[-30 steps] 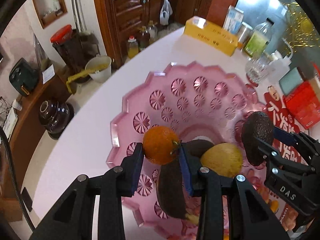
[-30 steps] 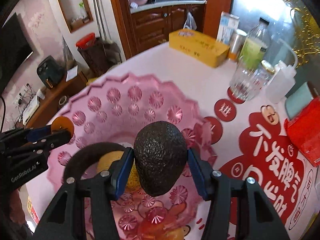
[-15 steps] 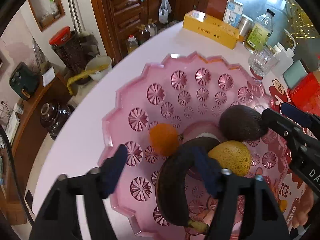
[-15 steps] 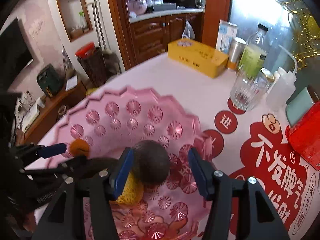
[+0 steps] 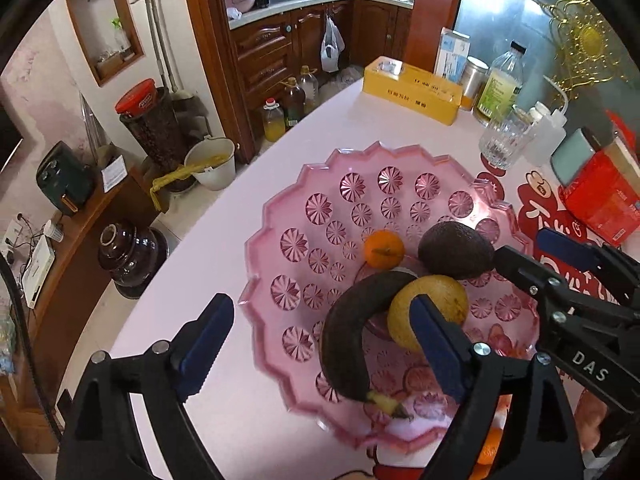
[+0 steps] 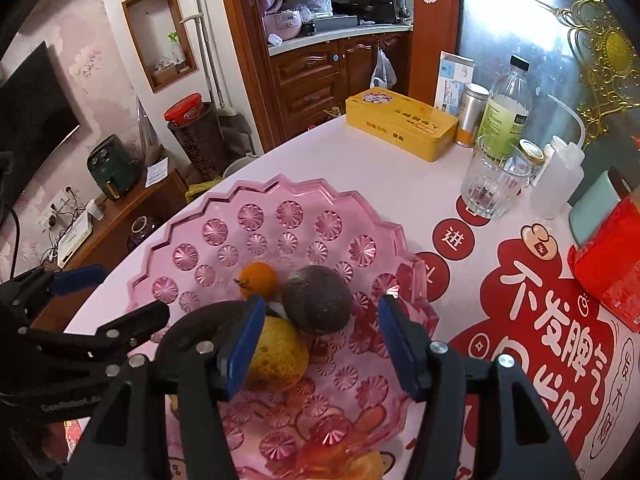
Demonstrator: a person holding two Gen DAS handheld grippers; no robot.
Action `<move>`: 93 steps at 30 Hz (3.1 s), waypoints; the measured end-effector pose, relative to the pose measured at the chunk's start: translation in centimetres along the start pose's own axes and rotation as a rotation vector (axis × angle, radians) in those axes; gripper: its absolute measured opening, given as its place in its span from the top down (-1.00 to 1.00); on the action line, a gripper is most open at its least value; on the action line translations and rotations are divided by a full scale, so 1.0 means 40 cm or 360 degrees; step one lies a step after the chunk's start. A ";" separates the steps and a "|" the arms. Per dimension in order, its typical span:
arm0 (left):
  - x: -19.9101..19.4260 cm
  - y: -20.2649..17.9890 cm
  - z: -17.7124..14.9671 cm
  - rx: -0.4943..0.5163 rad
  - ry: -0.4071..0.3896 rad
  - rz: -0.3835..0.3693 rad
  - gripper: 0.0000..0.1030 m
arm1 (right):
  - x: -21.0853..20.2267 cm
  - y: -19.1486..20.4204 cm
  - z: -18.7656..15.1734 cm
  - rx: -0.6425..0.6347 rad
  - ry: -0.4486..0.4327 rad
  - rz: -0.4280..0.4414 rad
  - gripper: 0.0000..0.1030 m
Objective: Organize fruits
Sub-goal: 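Withdraw both tools from the bowl toward the remaining fruit, then grasp an orange with the left gripper while the right gripper grasps a mandarin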
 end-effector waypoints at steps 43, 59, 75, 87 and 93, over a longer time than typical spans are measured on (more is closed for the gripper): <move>-0.395 -0.310 -0.349 -0.0002 -0.0283 -0.0029 -0.82 | -0.509 -0.209 -0.330 -0.0025 -0.0262 -0.0058 -0.15; -0.122 -0.370 -0.524 -0.0043 -0.0078 -0.0055 -0.82 | -0.316 -0.303 -0.548 0.0038 -0.0016 -0.0077 -0.15; 0.069 -0.358 -0.575 -0.0298 0.0048 -0.0108 -0.82 | -0.129 -0.265 -0.645 -0.0038 0.0165 0.0071 -0.15; 0.097 -0.376 -0.585 -0.0337 0.0059 -0.0140 -0.16 | -0.081 -0.244 -0.635 -0.0086 0.0141 0.0110 0.07; 0.093 -0.407 -0.591 -0.0312 0.0048 -0.0173 0.18 | -0.085 -0.233 -0.636 -0.0114 0.0107 0.0113 0.21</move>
Point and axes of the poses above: each gripper's, at about its wrist camera, not at the fingertips, and x roughly the way its jaws point, y to its left, z to its top, the point moved 6 cm from there along x, roughly the way its jaws point, and after that the axes turned 12 degrees about -z, right-handed, at the moved point
